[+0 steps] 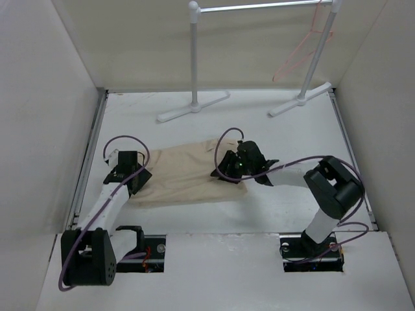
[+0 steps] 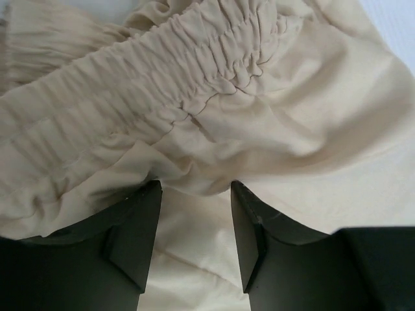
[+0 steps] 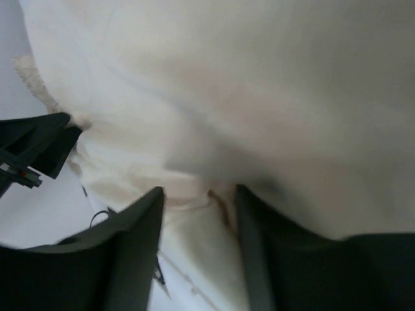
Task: Place the trousers on the hanger
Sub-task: Fold the trousers at the center of the board, then pick up the hanger from the clothesline.
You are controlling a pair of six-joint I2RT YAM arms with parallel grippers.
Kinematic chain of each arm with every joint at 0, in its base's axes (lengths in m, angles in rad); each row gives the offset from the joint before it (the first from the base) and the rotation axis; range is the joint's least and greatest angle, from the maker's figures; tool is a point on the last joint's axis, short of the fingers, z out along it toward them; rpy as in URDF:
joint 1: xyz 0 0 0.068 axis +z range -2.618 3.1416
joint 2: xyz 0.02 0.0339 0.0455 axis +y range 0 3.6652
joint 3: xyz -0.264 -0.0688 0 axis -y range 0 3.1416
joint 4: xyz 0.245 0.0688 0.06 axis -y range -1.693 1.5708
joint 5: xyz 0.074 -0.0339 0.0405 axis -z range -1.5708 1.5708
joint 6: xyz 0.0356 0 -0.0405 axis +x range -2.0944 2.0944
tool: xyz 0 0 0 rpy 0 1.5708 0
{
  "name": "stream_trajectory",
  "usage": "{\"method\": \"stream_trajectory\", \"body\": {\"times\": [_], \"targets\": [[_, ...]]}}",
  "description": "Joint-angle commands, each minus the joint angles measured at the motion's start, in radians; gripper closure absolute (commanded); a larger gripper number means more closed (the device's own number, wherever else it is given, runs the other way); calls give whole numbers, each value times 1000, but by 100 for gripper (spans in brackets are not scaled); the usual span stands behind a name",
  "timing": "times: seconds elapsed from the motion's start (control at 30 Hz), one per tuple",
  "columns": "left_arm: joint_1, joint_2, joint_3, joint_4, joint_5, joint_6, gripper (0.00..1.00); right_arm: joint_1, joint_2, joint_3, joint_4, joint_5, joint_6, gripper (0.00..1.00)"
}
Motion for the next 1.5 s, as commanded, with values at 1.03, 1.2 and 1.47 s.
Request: {"method": "stream_trajectory", "body": {"times": [1.03,1.2,1.47], "targets": [[-556,184,353,64,-22,-32,82,-679,87,1243,-721,83,-331,42],[-543,209,364,69,-2,-32,81,-672,168,1306,-695,-17,-333,48],[-543,200,335,69,-4,-40,81,-650,196,1294,-660,-43,-295,61]]}}
